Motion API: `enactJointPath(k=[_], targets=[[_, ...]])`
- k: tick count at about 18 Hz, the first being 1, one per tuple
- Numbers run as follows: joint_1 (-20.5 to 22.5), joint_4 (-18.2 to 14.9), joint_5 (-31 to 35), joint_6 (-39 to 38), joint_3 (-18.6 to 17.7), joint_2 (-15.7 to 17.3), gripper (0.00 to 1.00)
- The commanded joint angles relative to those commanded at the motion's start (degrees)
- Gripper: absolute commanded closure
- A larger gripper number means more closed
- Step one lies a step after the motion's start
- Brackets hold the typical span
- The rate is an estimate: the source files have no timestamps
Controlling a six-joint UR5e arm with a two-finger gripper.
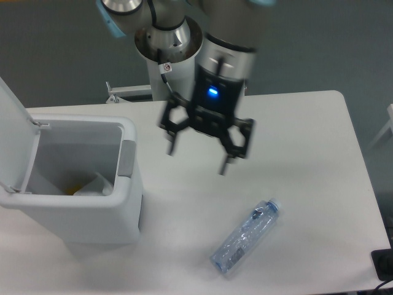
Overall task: Place the trash in the trash can
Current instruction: 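Move the gripper to the clear water bottle and lower it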
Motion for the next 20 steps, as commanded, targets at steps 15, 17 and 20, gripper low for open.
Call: enactJointPath(k=[15, 17, 20], targets=[[-2.8, 0.1, 14.9, 1.7, 4.7, -13.3, 0.00], [-3.1, 0.3, 15.7, 2.5, 4.7, -14.6, 0.00], [-5.4, 0.1, 20.4, 4.8, 5.1, -17.7, 0.00]])
